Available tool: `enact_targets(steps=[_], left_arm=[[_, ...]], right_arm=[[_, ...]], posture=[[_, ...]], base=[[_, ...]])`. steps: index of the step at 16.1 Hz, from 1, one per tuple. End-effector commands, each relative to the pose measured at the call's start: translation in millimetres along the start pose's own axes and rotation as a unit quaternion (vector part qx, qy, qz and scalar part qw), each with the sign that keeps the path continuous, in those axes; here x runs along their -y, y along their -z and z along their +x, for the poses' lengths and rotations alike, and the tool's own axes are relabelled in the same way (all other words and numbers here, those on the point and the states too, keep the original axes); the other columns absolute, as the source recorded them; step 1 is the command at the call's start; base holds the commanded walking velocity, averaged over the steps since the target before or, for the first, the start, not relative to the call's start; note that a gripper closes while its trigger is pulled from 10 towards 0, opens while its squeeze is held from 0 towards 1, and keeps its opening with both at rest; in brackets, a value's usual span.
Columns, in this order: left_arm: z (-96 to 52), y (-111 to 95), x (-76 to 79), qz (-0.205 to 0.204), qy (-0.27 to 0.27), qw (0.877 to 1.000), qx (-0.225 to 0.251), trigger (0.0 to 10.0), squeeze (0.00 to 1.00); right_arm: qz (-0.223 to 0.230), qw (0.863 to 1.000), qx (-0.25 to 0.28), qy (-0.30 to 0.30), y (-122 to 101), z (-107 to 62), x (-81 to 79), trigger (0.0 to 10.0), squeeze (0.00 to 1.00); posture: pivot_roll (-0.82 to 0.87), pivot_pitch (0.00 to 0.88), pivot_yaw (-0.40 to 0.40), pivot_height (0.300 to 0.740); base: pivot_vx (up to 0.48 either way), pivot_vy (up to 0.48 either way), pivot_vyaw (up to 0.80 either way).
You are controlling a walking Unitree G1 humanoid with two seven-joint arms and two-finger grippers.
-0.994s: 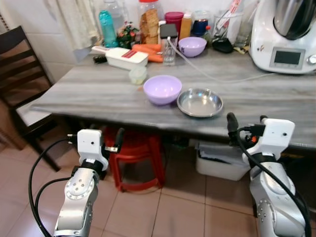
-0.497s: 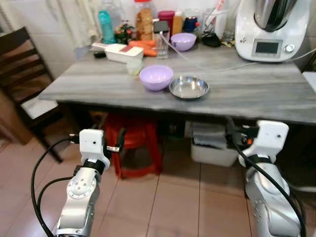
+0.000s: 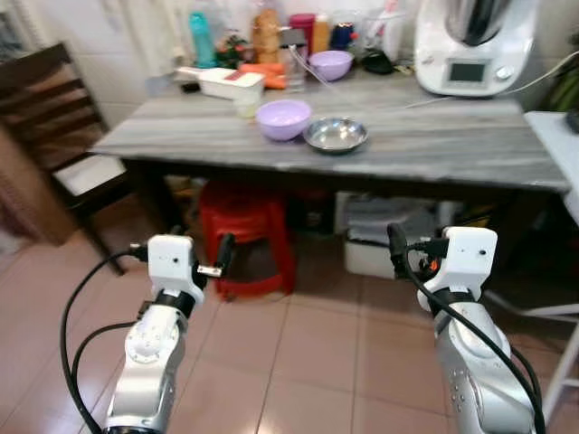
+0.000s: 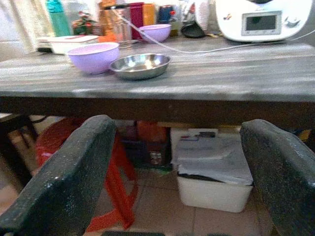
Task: Setting the table
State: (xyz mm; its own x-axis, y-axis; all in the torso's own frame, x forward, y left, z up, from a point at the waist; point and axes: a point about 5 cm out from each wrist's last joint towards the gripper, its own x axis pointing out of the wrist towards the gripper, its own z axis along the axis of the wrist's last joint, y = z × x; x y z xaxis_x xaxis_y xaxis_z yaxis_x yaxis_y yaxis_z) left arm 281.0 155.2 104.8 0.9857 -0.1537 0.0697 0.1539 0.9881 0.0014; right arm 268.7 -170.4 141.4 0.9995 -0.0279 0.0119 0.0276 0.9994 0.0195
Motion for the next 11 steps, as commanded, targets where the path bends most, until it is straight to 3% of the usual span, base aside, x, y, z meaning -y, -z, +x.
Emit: enact_targets(steps=[1, 5, 9, 11], left_arm=[[1.9, -3.0, 2.5, -0.004, 0.01, 1.0, 0.009, 10.0, 0.0], [4.5, -4.7, 5.6, 0.004, 0.022, 1.0, 0.012, 10.0, 0.0], [4.9, -4.1, 6.7, -0.003, 0.027, 1.0, 0.012, 10.0, 0.0], [4.3, -3.8, 7.0, -0.004, 0.029, 1.0, 0.011, 10.0, 0.0]], right_arm=[[0.003, 1.0, -0.002, 0.004, 1.6, -0.9, 1.9, 10.0, 0.0], [0.011, 1.0, -0.006, 0.002, 3.7, 0.1, 1.4, 10.0, 0.0], [0.007, 1.0, -0.007, 0.001, 3.6, 2.2, 3.1, 10.0, 0.0], [0.006, 1.0, -0.007, 0.001, 3.4, 2.4, 3.4, 10.0, 0.0]], posture=[[-0.15, 0.026, 0.078, 0.74], [-0.15, 0.022, 0.082, 0.74], [-0.15, 0.022, 0.077, 0.74], [-0.15, 0.025, 0.076, 0.74]], base=[[0.0, 0.0, 0.0], [0.0, -0.06, 0.0], [0.0, -0.352, -0.49], [0.0, -0.388, 0.0]])
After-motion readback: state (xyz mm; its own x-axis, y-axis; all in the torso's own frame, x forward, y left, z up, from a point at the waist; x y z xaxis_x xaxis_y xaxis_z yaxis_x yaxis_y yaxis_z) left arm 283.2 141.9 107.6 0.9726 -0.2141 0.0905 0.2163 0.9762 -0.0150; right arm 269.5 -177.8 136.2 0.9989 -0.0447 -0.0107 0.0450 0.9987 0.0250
